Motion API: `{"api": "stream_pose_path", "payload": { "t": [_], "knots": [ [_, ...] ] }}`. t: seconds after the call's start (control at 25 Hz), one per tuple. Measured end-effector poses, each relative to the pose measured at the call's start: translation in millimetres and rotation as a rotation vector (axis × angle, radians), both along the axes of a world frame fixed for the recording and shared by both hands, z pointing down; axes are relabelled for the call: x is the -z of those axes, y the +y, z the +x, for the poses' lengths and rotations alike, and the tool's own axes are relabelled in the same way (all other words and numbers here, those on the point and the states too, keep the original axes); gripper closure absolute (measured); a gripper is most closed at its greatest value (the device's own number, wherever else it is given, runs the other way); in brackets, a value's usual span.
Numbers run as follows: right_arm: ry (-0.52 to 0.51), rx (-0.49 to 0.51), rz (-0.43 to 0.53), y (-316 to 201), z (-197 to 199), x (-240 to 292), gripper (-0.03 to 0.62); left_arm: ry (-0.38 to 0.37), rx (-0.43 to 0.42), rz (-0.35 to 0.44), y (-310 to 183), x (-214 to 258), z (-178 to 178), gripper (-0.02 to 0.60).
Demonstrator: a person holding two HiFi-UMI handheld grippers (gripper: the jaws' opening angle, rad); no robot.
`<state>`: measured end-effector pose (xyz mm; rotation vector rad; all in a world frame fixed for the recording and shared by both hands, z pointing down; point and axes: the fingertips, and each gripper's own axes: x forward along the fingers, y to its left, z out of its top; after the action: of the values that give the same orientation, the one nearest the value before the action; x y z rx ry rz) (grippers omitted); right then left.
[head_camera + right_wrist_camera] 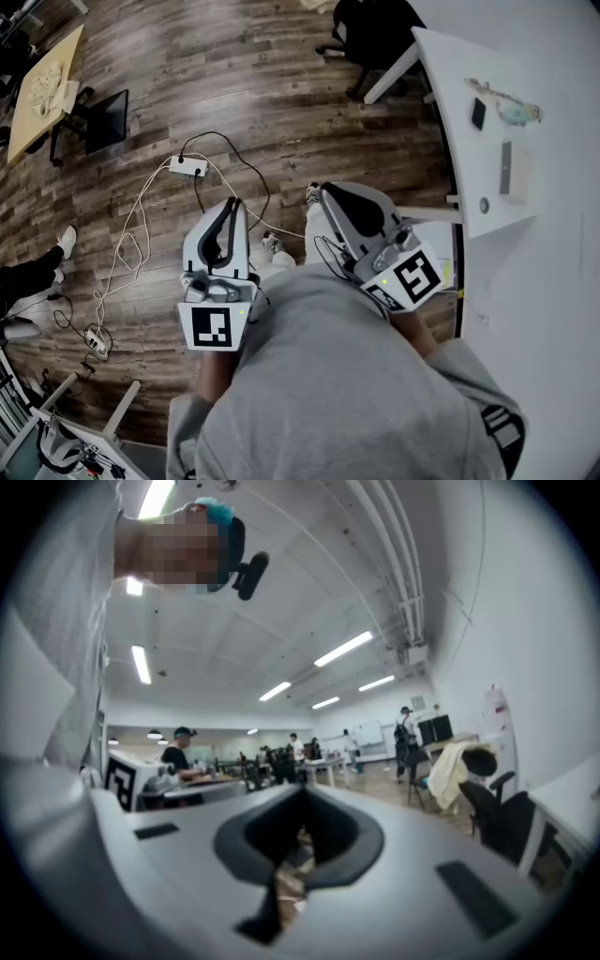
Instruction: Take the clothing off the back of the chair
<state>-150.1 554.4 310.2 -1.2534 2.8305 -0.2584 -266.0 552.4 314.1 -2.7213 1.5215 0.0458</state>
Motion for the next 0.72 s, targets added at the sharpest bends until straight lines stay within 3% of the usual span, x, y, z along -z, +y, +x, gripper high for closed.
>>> {"api": "stream_pose_path", "payload": {
  "t": [0.36,0.72],
  "knots": [
    [0.014,0.025,-0.014,-29,17,-2,0.560,0.006,-0.002,-0.014,-29,-3,24,0.535],
    [0.024,0.064,-0.006,-95,43,2,0.560,-0.029,0.027,-0.010,-83,0,58,0.535]
  ]
}}
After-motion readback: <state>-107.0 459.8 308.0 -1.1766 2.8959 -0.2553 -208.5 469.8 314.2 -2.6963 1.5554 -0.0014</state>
